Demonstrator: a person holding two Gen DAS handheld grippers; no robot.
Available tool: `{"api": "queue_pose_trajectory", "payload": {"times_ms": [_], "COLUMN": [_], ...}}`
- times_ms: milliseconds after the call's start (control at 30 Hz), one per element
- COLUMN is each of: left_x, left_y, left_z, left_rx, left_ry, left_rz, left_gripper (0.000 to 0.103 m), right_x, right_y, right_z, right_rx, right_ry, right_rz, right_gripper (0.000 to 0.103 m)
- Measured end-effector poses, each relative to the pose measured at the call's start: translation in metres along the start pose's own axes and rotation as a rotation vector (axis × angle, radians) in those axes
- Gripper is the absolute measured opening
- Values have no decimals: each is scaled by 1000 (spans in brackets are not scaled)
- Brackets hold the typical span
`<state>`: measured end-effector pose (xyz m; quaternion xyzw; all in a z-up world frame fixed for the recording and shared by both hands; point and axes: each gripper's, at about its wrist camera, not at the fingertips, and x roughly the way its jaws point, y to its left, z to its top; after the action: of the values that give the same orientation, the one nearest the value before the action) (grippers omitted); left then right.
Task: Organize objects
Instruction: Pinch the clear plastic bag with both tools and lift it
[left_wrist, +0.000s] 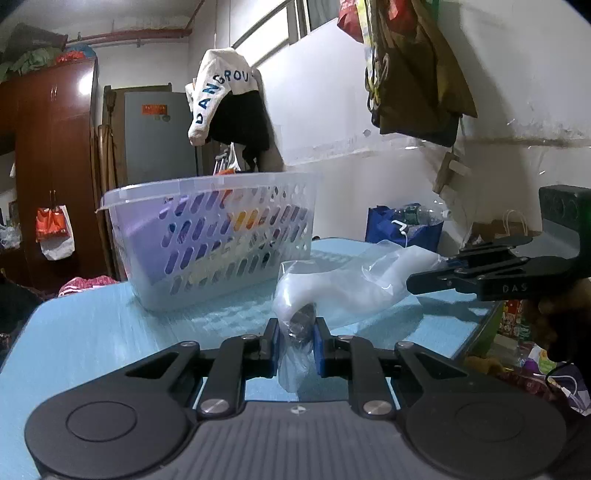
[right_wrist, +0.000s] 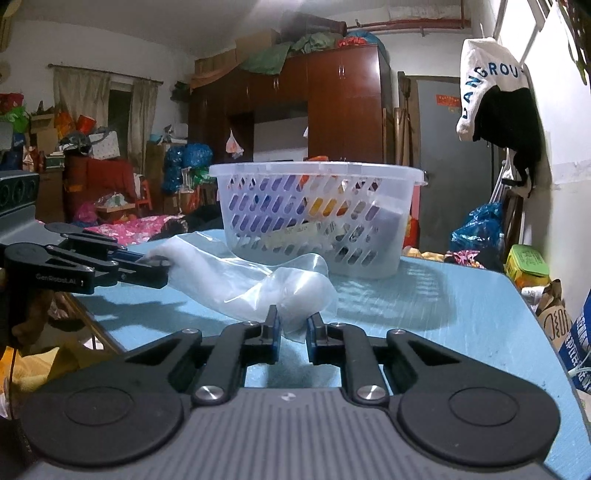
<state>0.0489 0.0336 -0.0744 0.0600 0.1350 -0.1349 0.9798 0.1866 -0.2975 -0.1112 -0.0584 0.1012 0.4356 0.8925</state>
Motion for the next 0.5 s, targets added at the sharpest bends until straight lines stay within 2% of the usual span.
{"api": "queue_pose_trajectory", "payload": {"times_ms": [333, 500], "left_x": [-11, -15], "left_y": [3, 4], "left_z": [14, 31], "left_rx": [14, 31], "left_ry": [-45, -76], "left_rz": [12, 30], "left_gripper": [21, 21], "right_x": [-3, -1], "right_y": [1, -1], "right_z": [19, 40], "right_rx": [-13, -37], "right_ry": [-40, -62], "right_rz": [7, 6], "right_gripper": [15, 15]}}
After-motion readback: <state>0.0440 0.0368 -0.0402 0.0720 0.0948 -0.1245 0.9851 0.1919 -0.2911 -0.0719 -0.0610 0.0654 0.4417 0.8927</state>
